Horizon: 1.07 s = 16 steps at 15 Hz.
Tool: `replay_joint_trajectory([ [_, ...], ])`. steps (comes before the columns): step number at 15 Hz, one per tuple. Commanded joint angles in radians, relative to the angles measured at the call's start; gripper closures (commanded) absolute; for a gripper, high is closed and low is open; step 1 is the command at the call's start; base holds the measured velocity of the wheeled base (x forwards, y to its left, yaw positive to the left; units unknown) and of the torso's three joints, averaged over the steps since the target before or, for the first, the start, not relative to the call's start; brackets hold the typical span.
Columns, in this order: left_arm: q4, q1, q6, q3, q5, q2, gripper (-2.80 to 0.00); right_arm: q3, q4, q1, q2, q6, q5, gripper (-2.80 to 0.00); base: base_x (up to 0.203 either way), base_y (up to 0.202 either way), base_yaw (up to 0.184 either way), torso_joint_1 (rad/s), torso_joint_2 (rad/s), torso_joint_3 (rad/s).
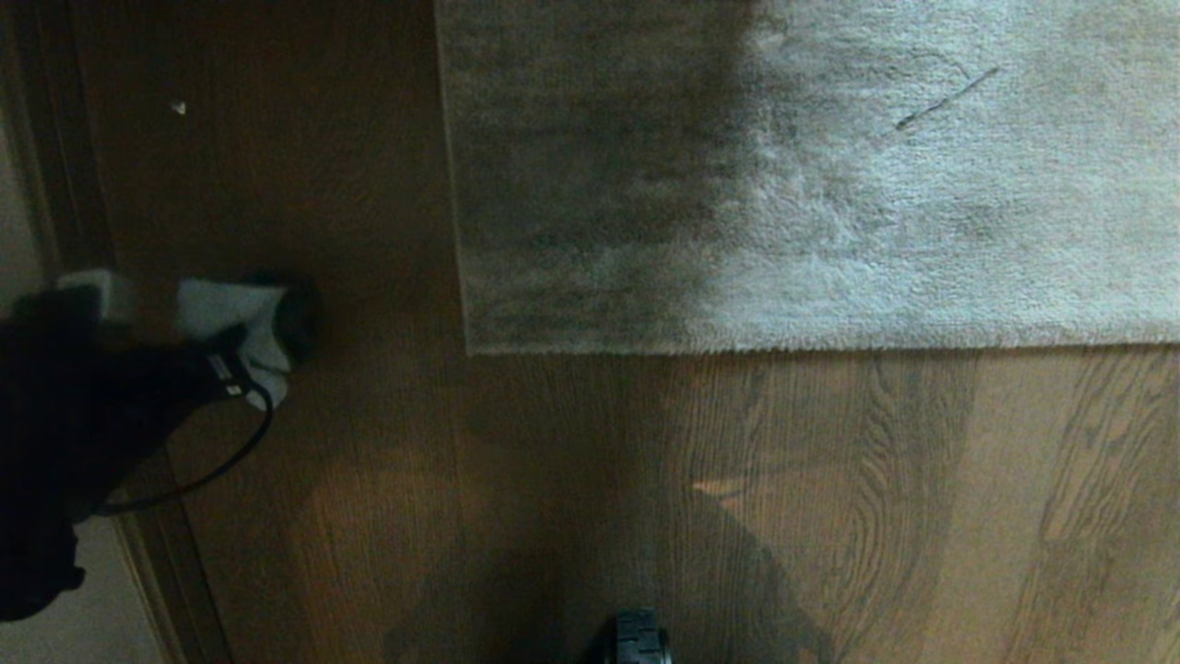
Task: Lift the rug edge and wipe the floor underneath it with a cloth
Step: Put down the rag
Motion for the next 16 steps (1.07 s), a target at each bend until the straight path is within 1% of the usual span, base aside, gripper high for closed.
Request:
replay_joint_trajectory([
  [1,-0.034,0.003,-0.004,-0.007,0.002,0.063,-2.8,0.0,-0.001,0.0,0.001,0.001,0.0,0.0,0.0,0.0,0.0,0.0,0.0,0.0],
  [3,-0.104,0.003,-0.022,-0.011,0.003,0.101,-2.8,0.0,-0.001,0.0,0.001,0.001,0.0,0.0,0.0,0.0,0.0,0.0,0.0,0.0],
  [4,-0.113,0.002,-0.023,-0.011,0.002,0.107,-2.8,0.0,-0.001,0.0,0.001,0.001,-0.001,0.0,0.0,0.0,0.0,0.0,0.0,0.0],
  [12,-0.114,0.001,-0.025,-0.039,0.002,0.097,-2.8,0.0,-0.001,0.0,0.001,0.001,-0.001,0.0,0.0,0.0,0.0,0.0,0.0,0.0],
  [16,-0.107,0.0,-0.025,-0.033,0.002,0.045,-2.8,0.0,-0.001,0.0,0.001,0.001,0.0,0.0,0.0,0.0,0.0,0.0,0.0,0.0],
])
